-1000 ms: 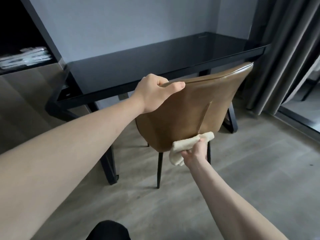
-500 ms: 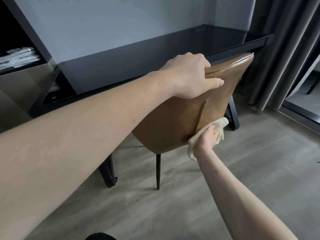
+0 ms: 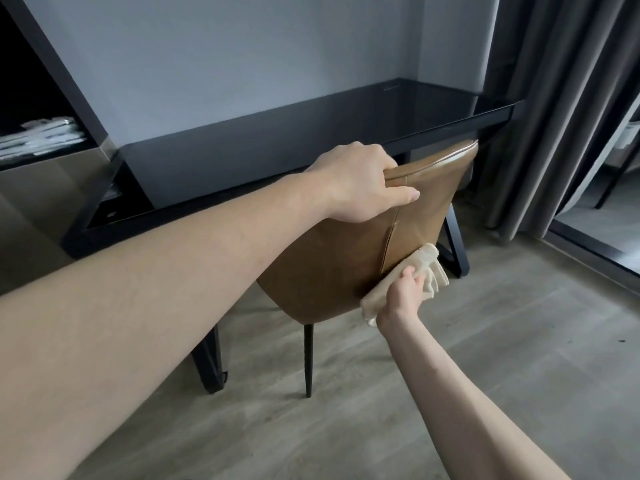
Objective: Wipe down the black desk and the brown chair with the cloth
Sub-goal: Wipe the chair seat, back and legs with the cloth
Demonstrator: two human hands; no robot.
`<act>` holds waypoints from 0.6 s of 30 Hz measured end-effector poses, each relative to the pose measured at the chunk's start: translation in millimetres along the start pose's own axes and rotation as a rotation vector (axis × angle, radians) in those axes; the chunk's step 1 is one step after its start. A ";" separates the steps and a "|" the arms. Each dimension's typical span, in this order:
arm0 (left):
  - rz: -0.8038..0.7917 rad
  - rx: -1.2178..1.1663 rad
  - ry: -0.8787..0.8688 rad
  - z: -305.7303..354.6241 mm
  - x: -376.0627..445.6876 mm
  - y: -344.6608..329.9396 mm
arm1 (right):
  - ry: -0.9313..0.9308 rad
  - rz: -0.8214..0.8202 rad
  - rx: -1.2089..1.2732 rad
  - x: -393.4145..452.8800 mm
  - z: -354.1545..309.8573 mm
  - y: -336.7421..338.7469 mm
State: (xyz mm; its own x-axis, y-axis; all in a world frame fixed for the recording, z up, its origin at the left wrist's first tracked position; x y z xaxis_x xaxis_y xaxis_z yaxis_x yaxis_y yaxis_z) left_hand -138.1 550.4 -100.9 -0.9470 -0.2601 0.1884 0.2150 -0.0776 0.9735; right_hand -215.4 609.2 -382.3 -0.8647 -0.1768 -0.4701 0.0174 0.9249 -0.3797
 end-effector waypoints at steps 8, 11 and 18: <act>-0.049 -0.026 0.012 -7.1 -23.1 6.6 | 0.097 0.054 -0.078 4.1 2.7 6.5; -0.054 -0.038 0.006 -7.5 -23.9 7.0 | 0.075 0.107 -0.100 28.5 7.4 14.0; -0.045 -0.048 -0.021 -10.6 -19.3 4.8 | -0.063 0.126 -0.031 92.8 42.2 35.7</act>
State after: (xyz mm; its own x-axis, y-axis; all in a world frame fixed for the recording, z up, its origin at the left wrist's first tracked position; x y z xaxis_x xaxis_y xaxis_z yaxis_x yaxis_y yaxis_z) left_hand -116.2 544.8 -101.2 -0.9606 -0.2353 0.1477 0.1828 -0.1348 0.9739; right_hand -273.9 611.7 -473.1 -0.8235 -0.0783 -0.5619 0.1076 0.9509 -0.2903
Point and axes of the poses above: each hand's wrist, its own x-axis towards the middle knuckle, its own y-axis out of the back of the hand, z = x × y, the point moved 4 cm from there along x, towards the middle knuckle, and after that the axes turned 2 degrees about x, right-handed, at the moved point
